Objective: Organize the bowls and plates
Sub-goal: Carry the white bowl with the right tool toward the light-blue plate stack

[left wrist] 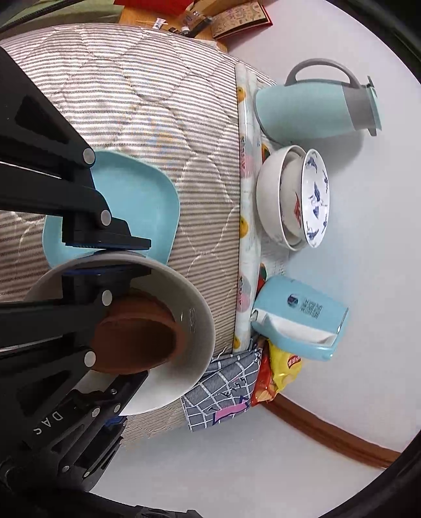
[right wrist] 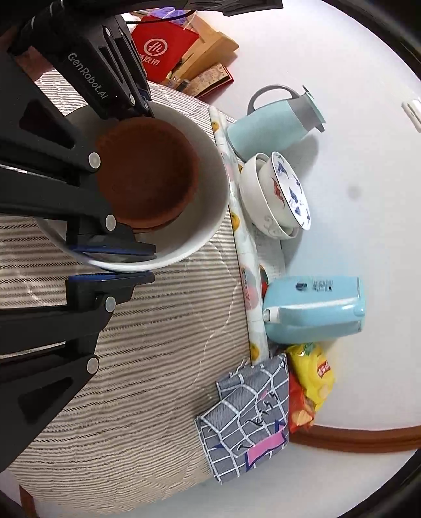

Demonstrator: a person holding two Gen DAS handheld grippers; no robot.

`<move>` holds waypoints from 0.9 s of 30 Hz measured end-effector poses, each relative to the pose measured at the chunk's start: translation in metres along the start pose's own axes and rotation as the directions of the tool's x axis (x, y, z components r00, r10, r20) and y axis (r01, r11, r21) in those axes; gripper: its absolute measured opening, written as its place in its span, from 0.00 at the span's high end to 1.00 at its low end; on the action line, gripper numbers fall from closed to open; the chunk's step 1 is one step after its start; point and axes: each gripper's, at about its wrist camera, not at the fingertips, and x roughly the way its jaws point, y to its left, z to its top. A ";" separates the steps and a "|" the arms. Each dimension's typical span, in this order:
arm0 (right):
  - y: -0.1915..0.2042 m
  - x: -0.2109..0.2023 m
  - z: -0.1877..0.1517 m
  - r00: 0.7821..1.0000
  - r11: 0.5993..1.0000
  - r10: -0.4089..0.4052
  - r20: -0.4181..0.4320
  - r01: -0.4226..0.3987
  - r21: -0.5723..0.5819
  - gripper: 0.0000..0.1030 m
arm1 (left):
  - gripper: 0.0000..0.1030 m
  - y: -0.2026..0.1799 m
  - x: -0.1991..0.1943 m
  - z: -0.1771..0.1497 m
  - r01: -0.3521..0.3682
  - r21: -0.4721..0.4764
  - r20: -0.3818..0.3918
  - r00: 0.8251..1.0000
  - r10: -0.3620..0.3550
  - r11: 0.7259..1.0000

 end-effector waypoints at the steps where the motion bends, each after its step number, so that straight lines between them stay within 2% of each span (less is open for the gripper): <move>1: 0.002 0.001 0.000 1.000 1.000 0.002 -0.002 -0.002 -0.001 0.91 | 0.92 0.002 0.001 0.000 0.000 -0.004 0.000 1.000 0.000 1.000; 15: 0.031 0.027 -0.001 0.999 0.999 0.023 -0.036 -0.024 -0.033 0.91 | 0.91 0.040 0.010 -0.002 -0.021 -0.052 -0.018 1.000 0.020 0.998; 27: 0.045 0.056 -0.008 0.996 0.998 0.033 -0.088 -0.038 -0.049 0.91 | 0.91 0.066 0.031 -0.009 -0.037 -0.087 -0.062 0.998 0.031 0.996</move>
